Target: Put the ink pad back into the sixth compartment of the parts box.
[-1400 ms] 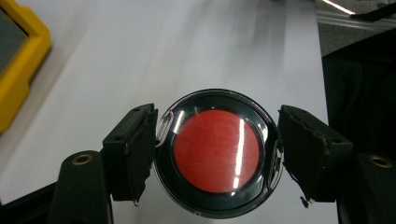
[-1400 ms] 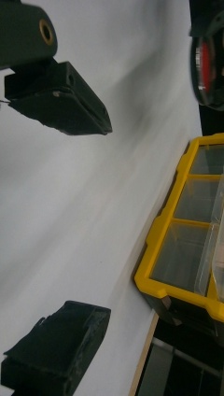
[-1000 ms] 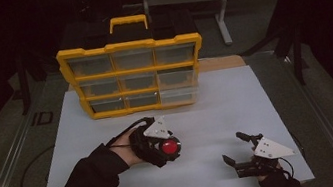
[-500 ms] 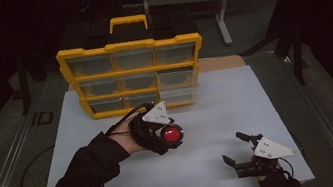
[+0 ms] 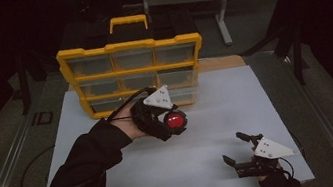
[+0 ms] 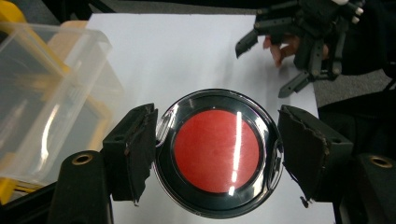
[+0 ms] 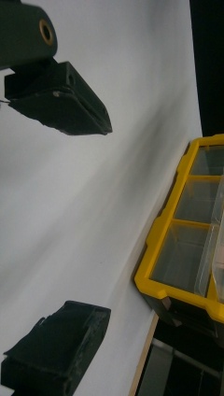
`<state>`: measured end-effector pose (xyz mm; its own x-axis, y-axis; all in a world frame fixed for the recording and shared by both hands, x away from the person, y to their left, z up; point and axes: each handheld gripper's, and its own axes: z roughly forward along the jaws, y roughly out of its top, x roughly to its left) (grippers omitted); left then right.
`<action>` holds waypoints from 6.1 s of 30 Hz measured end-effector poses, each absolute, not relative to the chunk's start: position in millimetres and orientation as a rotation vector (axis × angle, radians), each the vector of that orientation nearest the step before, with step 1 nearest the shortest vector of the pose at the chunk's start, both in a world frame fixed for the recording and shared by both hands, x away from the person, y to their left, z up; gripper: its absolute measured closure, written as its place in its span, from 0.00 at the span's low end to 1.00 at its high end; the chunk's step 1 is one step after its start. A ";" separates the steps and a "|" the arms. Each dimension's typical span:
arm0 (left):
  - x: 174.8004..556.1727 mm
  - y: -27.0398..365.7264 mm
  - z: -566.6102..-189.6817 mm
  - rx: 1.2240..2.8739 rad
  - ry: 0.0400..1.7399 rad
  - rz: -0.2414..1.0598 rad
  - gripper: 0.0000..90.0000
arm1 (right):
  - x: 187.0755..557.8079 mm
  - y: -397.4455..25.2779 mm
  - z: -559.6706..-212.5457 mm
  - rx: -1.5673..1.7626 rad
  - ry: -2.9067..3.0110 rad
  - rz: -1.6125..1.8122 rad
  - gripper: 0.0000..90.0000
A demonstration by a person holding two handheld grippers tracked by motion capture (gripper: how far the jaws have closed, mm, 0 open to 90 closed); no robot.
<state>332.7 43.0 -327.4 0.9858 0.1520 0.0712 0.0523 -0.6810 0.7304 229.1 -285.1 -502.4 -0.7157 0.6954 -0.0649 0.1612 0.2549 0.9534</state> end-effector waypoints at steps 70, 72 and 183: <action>427.4 15.2 -307.4 2.049 0.765 0.262 0.34 | 229.3 -285.6 -503.0 0.783 2.059 1.486 0.11; 428.4 15.6 -307.8 2.046 0.778 0.258 0.34 | 229.6 -285.7 -503.1 0.780 2.059 1.487 0.11; 365.2 91.3 -377.9 1.987 0.745 0.150 0.00 | 229.6 -287.1 -503.9 0.797 2.068 1.469 0.11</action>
